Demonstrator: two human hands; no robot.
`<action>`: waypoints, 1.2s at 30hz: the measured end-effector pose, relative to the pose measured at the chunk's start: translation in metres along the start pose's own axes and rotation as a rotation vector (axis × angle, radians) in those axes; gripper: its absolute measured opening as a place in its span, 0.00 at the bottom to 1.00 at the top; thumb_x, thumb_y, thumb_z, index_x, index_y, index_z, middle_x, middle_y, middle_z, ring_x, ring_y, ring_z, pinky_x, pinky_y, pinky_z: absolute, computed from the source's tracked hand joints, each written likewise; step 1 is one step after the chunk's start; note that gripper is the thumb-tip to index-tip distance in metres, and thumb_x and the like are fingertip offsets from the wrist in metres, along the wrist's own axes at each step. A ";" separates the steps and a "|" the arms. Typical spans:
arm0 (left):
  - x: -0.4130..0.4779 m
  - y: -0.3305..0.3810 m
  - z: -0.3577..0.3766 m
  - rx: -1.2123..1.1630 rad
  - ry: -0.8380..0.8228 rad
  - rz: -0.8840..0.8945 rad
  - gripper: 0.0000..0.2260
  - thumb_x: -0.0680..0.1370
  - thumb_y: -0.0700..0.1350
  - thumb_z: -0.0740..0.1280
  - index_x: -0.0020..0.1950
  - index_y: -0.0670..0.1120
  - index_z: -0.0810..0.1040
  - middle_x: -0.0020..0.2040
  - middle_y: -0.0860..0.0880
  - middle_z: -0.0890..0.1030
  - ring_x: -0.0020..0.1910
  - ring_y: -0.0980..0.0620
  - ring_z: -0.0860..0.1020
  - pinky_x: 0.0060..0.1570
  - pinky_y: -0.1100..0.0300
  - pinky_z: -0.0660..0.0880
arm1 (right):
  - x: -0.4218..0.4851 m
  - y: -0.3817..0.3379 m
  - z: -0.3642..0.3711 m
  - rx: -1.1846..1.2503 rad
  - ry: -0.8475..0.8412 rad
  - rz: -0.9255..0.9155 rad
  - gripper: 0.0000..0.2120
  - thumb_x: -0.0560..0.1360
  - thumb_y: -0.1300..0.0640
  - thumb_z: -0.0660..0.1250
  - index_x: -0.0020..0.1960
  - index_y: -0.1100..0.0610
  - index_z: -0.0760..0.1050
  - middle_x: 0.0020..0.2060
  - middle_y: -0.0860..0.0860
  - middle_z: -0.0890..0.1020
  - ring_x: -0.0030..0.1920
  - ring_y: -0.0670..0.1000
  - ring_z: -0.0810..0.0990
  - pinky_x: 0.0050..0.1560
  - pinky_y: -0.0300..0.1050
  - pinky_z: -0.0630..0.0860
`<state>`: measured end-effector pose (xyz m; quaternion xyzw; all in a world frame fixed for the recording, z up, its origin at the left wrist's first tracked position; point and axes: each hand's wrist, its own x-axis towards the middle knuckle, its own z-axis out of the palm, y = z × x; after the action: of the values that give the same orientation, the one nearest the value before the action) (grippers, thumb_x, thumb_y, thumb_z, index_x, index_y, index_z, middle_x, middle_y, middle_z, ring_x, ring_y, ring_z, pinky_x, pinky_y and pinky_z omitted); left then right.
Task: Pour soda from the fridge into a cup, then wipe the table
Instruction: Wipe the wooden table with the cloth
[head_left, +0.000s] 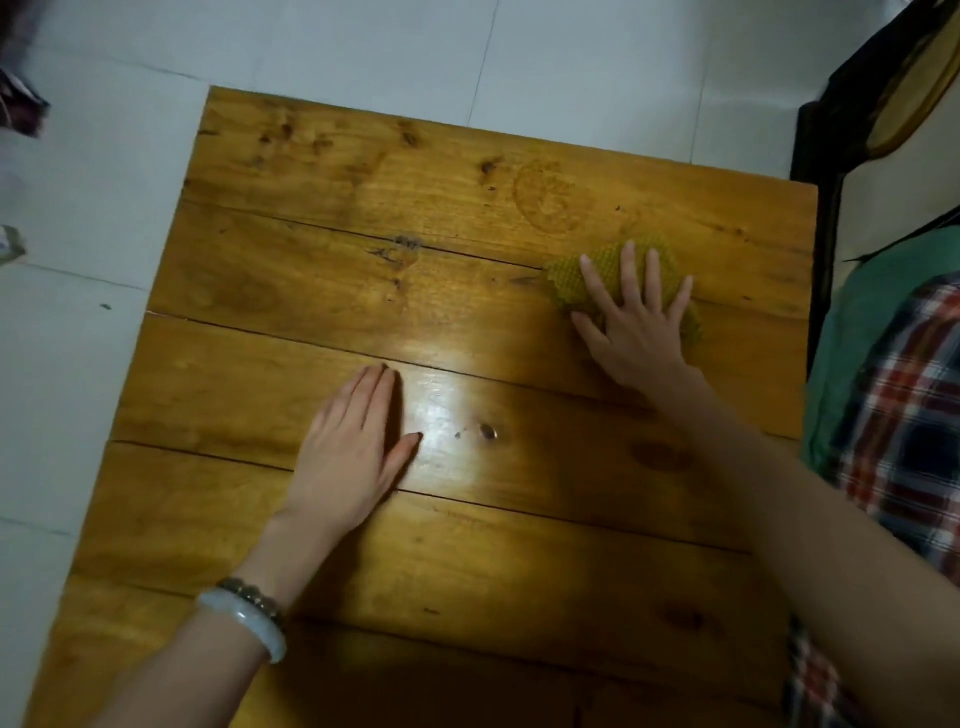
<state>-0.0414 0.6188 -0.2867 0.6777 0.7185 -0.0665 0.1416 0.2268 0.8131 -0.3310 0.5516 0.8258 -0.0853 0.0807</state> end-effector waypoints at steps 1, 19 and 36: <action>-0.009 -0.010 0.003 -0.009 -0.004 -0.026 0.32 0.79 0.60 0.51 0.75 0.39 0.59 0.74 0.41 0.64 0.73 0.43 0.62 0.70 0.48 0.59 | -0.001 -0.007 0.001 0.000 -0.004 0.001 0.34 0.73 0.34 0.37 0.76 0.44 0.44 0.77 0.56 0.46 0.75 0.62 0.44 0.67 0.72 0.40; -0.123 -0.129 0.024 -0.043 -0.043 0.067 0.28 0.77 0.50 0.50 0.74 0.37 0.59 0.73 0.38 0.64 0.72 0.41 0.61 0.72 0.49 0.54 | -0.097 -0.205 0.032 0.008 -0.024 -0.096 0.34 0.72 0.37 0.33 0.76 0.45 0.44 0.77 0.56 0.46 0.75 0.63 0.44 0.68 0.71 0.39; -0.175 -0.094 0.051 -0.031 -0.129 0.089 0.41 0.73 0.71 0.47 0.78 0.48 0.48 0.78 0.43 0.52 0.76 0.44 0.50 0.72 0.43 0.49 | -0.229 -0.204 0.065 -0.020 0.034 -0.335 0.30 0.73 0.42 0.50 0.75 0.45 0.56 0.75 0.53 0.59 0.75 0.59 0.54 0.70 0.66 0.45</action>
<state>-0.1220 0.4296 -0.2931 0.7011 0.6780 -0.0925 0.2007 0.1277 0.5156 -0.3317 0.4067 0.9083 -0.0799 0.0571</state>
